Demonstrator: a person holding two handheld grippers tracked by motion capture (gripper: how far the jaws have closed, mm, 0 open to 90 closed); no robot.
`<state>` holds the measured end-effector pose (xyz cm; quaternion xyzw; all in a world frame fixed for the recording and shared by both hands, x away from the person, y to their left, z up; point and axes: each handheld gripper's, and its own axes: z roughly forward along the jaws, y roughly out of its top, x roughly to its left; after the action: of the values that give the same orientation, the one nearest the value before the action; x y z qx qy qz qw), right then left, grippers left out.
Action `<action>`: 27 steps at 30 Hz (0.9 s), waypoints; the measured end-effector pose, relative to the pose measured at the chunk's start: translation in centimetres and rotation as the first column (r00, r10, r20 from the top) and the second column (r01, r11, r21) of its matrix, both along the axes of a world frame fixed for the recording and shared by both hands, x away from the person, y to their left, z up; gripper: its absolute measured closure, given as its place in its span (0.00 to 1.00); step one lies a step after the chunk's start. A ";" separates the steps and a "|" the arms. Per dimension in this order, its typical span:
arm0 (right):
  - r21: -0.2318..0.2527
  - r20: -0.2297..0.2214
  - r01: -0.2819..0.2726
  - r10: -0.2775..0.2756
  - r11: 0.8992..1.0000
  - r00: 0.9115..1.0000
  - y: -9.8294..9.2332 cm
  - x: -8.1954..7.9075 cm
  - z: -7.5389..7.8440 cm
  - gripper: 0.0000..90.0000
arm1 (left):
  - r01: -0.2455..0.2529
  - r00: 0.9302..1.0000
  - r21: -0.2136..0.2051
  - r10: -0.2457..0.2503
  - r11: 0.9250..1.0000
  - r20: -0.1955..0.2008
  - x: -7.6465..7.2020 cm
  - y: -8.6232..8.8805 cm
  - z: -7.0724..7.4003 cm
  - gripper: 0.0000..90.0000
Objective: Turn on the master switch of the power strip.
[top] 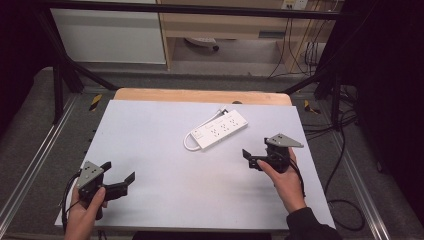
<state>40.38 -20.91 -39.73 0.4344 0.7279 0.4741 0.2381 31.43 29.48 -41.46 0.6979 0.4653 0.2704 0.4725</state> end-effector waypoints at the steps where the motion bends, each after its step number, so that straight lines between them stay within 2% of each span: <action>1: -0.002 -0.004 0.002 -0.002 1.000 1.000 0.1 0.3 0.1 0.06 | 0.001 1.000 0.000 -0.001 1.000 -0.001 0.0 0.0 0.0 0.07; 5: -0.012 0.002 0.000 0.000 1.000 1.000 0.6 1.0 0.5 0.06 | -0.006 1.000 -0.002 0.006 1.000 -0.003 0.0 0.1 0.0 0.07; 11: 0.007 0.027 0.004 -0.005 1.000 1.000 1.3 2.3 1.9 0.07 | -0.010 1.000 -0.007 0.010 1.000 -0.006 0.0 0.1 0.0 0.07; 18: 0.013 0.023 0.005 -0.005 1.000 1.000 1.9 3.6 2.4 0.05 | -0.009 1.000 0.002 0.009 1.000 -0.012 0.0 0.2 0.0 0.07; 23: 0.018 0.022 0.002 -0.002 1.000 1.000 2.5 4.4 2.4 0.09 | -0.009 1.000 0.001 0.009 1.000 -0.012 0.0 0.2 0.0 0.07; 27: 0.024 0.040 -0.004 0.003 1.000 0.999 3.2 5.4 2.8 0.19 | -0.008 1.000 0.003 0.008 1.000 -0.012 -0.1 0.2 0.0 0.07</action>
<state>45.76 -17.75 -36.90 0.4265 0.7180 0.4916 0.2467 31.36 29.65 -41.49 0.6985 0.4704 0.2686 0.4677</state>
